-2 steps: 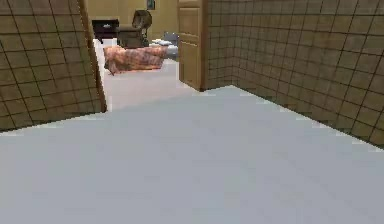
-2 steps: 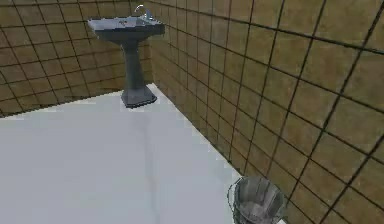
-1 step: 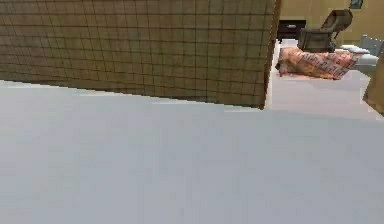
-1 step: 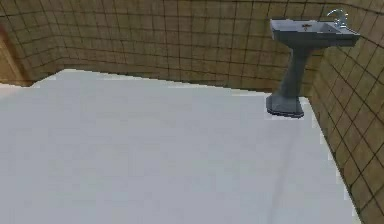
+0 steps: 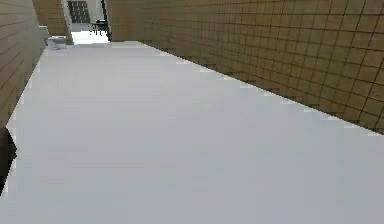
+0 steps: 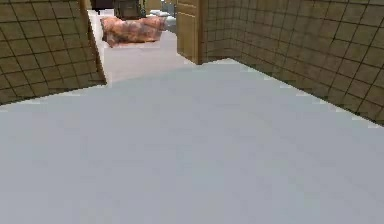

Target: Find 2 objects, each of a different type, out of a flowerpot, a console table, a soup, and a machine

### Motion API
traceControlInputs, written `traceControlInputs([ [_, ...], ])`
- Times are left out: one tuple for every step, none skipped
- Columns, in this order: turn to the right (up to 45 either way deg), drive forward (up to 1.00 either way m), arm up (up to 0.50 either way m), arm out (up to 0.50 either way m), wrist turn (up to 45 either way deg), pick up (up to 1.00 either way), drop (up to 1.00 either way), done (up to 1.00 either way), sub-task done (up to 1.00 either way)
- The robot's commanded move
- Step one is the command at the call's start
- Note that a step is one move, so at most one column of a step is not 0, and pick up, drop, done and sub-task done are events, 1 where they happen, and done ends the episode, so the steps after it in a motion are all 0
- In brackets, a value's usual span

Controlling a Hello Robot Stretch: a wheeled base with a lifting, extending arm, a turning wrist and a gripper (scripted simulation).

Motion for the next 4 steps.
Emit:
traceControlInputs([
  [-45.0,0.00,0.00,0.00,0.0,0.00,0.00,0.00,0.00],
  [-9.0,0.00,0.00,0.00,0.0,0.00,0.00,0.00,0.00],
  [0.0,0.80,0.00,0.00,0.0,0.00,0.00,0.00,0.00],
  [0.0,0.00,0.00,0.00,0.0,0.00,0.00,0.00,1.00],
])
